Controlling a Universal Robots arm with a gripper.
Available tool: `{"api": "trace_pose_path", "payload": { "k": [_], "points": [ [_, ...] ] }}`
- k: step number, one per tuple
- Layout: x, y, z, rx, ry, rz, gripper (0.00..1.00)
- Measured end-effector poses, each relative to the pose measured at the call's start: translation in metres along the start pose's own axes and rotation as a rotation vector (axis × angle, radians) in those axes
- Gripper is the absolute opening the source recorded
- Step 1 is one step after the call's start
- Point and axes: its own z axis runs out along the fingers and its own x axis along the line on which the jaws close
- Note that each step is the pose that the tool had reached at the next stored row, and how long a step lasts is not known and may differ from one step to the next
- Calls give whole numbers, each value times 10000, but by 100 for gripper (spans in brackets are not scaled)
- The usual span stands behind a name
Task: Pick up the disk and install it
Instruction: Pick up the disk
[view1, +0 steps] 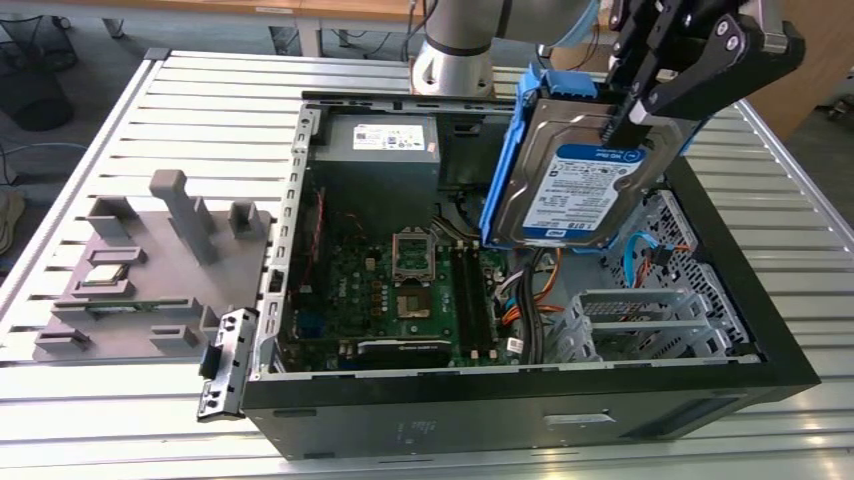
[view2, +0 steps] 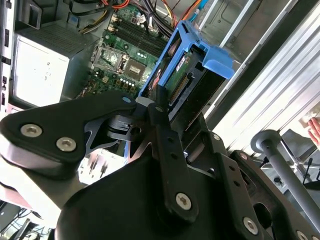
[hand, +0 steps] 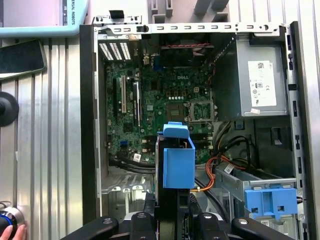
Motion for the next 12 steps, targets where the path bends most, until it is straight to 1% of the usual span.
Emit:
{"api": "trace_pose_path", "payload": {
  "k": [4, 12],
  "points": [
    [18, -22, 2, 0, 1, -1, 35],
    [90, -52, 15, 0, 0, -1, 35]
  ]
}}
